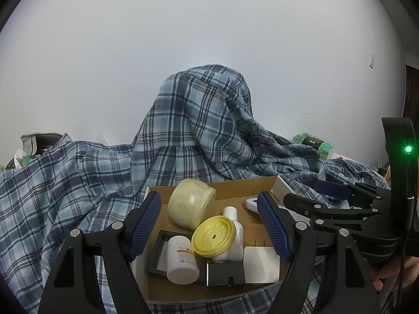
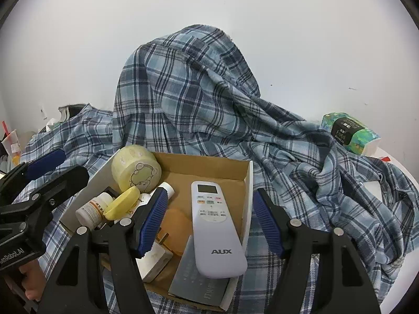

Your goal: Organize rigid objects

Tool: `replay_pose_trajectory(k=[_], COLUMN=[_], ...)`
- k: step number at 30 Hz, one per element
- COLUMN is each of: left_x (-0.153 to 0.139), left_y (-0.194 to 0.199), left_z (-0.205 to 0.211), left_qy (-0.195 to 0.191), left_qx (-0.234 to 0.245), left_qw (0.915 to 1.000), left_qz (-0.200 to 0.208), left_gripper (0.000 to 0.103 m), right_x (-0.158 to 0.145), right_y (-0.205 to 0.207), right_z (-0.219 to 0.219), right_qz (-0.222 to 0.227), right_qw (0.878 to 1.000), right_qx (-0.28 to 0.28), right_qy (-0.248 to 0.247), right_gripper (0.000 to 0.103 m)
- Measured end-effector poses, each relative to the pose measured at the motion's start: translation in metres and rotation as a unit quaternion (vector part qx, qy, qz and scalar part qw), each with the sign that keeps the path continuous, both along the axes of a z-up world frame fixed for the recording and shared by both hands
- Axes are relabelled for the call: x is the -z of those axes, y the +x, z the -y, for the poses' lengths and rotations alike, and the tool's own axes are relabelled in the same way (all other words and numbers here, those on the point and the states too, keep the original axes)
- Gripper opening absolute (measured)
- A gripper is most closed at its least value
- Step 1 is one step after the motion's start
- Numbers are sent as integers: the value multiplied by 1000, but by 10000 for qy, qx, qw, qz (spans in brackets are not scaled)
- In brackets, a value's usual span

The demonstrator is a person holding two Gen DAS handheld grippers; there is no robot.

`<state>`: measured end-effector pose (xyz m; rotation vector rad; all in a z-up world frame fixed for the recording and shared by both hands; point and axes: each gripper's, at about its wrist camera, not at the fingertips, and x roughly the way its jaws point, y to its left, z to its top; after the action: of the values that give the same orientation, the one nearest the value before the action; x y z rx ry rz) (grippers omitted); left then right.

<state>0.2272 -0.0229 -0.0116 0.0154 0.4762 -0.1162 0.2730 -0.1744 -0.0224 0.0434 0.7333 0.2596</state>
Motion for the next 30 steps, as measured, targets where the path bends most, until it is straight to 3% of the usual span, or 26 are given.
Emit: replay_pose_trajectory(k=[5,13,16,18,19,22,26,30], left_x=[-19,-72,-90,-100,-104,-112,-111,-100], left_y=[-12,-56,-84,-104,-116,-147,-174,-196], left_z=[-1,-8,-10,-8,-6,-2,-3,-5], left_qy=[-66,-174,-219,-118,-39,90,5,-76], left_qx=[-16,41,-8,-63,-74,-126,-117,-276], left_qw=[9996,9960,9932,9906,9888,9823,9790,9789], left_qz=[274,880,1145,1358,1492,1868,2034,2023], left_gripper=[78,78,93,97,103,103,103,103], right_x=[-18,-94,-117,-129,-133,-143,-148,-135], right_y=[-4,-45,-70,-88,-96,-124,-156,-176], right_z=[5,24,28,30,31,29,27,30], right_qz=[233,1171,1407,1543,1614,1918,2213,2078], right_qw=[9997,9928,9897,9875,9862,9810,9746,9767], right_qx=[79,133,114,144,183,218,272,271], right_qy=[5,194,229,301,308,211,193,457], right_gripper=[66,67,75,80,87,103,103,103])
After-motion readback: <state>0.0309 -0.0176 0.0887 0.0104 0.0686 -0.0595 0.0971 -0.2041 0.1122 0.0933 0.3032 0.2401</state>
